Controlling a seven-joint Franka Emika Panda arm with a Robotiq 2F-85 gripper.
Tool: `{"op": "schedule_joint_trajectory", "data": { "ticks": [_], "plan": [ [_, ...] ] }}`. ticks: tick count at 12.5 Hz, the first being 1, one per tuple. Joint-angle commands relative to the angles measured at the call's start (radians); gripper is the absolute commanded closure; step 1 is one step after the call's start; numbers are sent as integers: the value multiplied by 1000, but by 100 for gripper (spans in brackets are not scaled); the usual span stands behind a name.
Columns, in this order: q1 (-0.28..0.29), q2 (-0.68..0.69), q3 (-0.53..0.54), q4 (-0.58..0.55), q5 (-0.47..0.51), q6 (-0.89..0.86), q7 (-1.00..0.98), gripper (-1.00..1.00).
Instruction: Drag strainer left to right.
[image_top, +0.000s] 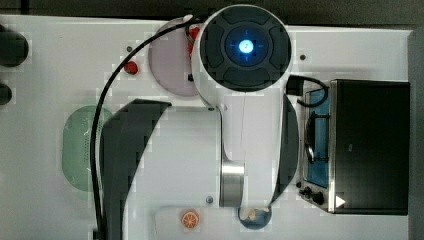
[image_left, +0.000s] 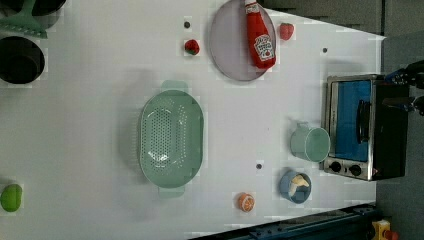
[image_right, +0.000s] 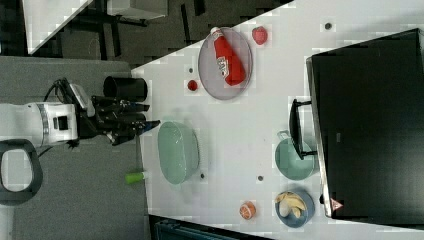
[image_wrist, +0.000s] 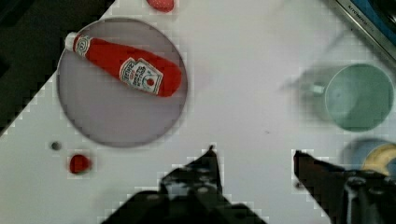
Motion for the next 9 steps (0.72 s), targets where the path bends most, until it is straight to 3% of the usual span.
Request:
{"op": "schedule_joint_trajectory", "data": {
  "ticks": [1,3,7,9],
  "plan": [
    [-12,-414,-48,-191,-17,-210,42,-59],
    [-6,-408,-38,-192,-8,-203,42,-99],
    [41,-355,92,-197,26,-198,62,-100],
    [54,-306,200,-201,26,-156,175,-100]
  ]
}}
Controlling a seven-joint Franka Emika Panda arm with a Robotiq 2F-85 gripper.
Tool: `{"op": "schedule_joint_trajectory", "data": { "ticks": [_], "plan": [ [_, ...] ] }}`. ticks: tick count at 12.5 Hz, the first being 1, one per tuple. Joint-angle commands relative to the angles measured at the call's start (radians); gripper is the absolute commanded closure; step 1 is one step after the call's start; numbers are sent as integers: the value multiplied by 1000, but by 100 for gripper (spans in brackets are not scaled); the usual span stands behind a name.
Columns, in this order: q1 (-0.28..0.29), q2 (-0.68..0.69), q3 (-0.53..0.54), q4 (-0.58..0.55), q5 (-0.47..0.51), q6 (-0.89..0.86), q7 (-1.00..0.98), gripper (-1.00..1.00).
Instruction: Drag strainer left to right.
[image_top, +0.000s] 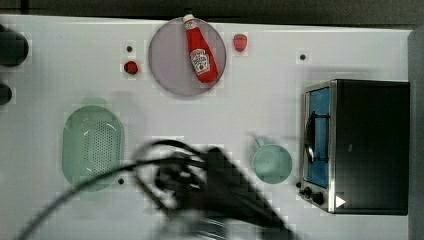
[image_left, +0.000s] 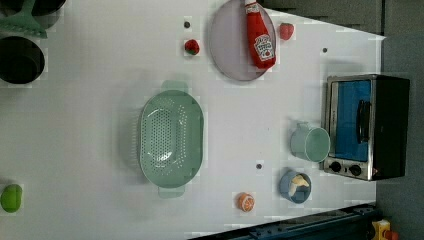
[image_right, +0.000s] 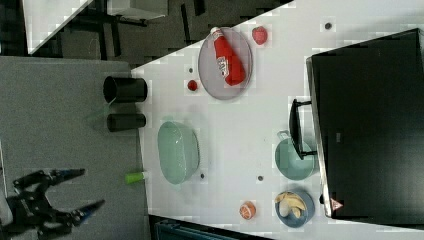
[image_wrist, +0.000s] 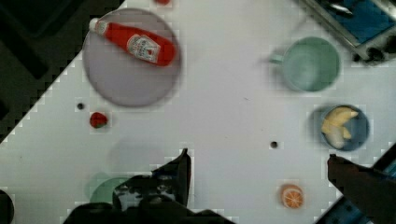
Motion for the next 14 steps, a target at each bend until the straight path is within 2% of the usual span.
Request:
{"op": "schedule_joint_trajectory", "data": {
  "ticks": [1,4,7,10,14],
  "plan": [
    [60,174,171,-90,1,39,209,-100],
    [62,293,342,-96,1,158,497,-100],
    [63,428,467,-127,0,325,767,-100],
    [65,546,519,-186,-3,499,1010,-100],
    [69,690,516,-287,-12,732,1193,-100]
  ]
}}
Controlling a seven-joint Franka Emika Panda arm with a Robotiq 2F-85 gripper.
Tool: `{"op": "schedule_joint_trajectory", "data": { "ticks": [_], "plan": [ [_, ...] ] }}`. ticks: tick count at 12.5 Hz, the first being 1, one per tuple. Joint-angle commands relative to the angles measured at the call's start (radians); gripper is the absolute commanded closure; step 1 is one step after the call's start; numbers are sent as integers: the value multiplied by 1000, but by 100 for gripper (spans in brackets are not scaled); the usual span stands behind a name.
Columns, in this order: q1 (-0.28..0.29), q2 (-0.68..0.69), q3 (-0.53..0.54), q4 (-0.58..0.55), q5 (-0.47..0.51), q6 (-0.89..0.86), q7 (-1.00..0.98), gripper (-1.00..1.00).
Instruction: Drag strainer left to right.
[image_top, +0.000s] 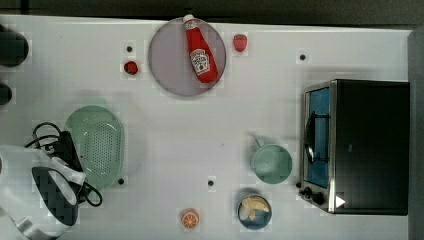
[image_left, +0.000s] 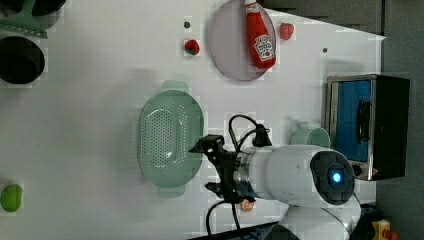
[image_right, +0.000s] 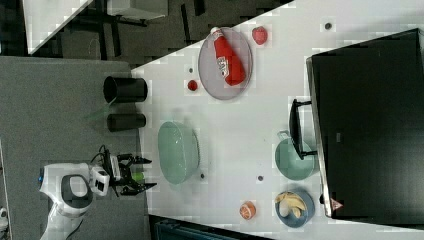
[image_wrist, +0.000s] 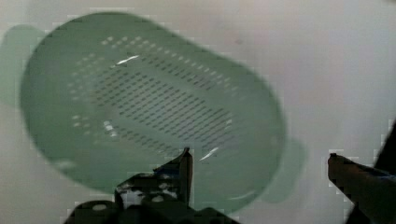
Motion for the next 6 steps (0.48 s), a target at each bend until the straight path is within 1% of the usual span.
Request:
{"op": "schedule_joint_trajectory", "data": {
  "ticks": [1,3,6],
  "plan": [
    [-19,97,-37,-41,-11,181,217,-100],
    [-18,181,-51,-55,-36,299,221,-100],
    [-11,279,-91,-55,-44,407,221,-100]
  ]
}}
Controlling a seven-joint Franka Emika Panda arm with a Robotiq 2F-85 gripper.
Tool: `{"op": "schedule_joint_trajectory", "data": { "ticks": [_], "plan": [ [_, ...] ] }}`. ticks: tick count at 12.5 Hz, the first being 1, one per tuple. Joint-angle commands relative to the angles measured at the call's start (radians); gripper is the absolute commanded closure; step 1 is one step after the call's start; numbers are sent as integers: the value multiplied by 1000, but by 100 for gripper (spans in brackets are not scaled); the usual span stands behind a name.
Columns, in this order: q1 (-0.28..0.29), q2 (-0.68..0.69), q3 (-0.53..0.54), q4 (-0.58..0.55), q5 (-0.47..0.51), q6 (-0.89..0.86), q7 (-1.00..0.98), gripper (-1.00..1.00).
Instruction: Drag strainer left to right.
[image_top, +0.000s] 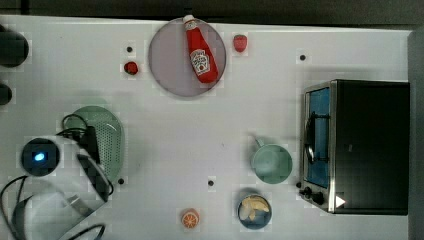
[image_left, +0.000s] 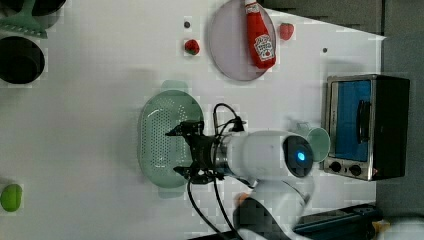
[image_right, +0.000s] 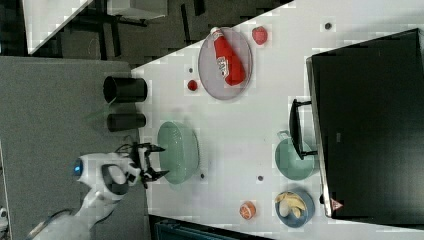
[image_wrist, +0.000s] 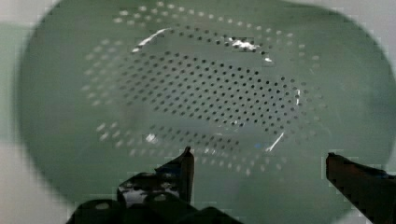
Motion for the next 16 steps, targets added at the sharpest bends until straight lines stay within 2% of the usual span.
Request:
{"op": "schedule_joint_trajectory", "data": {
  "ticks": [1,7,12,16],
  "plan": [
    [4,59,-80,-4,-17,46,60,-100],
    [60,121,-173,-14,-27,117,59,-100],
    [50,100,-219,-40,-47,121,56,-100],
    [14,53,-261,-87,-60,121,49,-100]
  ]
}}
